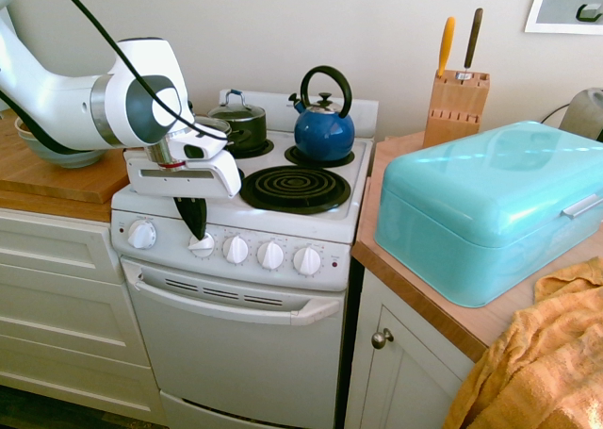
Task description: Turn off the stove
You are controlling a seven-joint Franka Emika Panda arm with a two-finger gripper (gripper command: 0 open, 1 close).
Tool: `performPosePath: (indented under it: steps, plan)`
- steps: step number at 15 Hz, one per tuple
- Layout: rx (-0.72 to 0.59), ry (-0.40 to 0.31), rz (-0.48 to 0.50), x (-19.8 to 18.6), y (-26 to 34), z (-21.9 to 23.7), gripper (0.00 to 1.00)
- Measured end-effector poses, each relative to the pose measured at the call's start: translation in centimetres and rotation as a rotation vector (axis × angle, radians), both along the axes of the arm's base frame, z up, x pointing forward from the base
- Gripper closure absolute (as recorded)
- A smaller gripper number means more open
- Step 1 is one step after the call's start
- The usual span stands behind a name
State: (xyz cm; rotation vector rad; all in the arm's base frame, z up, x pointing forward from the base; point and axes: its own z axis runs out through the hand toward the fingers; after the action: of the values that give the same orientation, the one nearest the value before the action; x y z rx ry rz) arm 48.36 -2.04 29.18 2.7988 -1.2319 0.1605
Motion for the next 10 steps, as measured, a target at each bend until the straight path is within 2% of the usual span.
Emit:
performPosePath:
  steps: [4, 10]
  plan:
    - [-0.003, 0.016, -0.021, 0.1, -0.9, -0.4, 1.0]
    - [0.004, 0.08, -0.023, -0.1, -1.9, -3.7, 1.0]
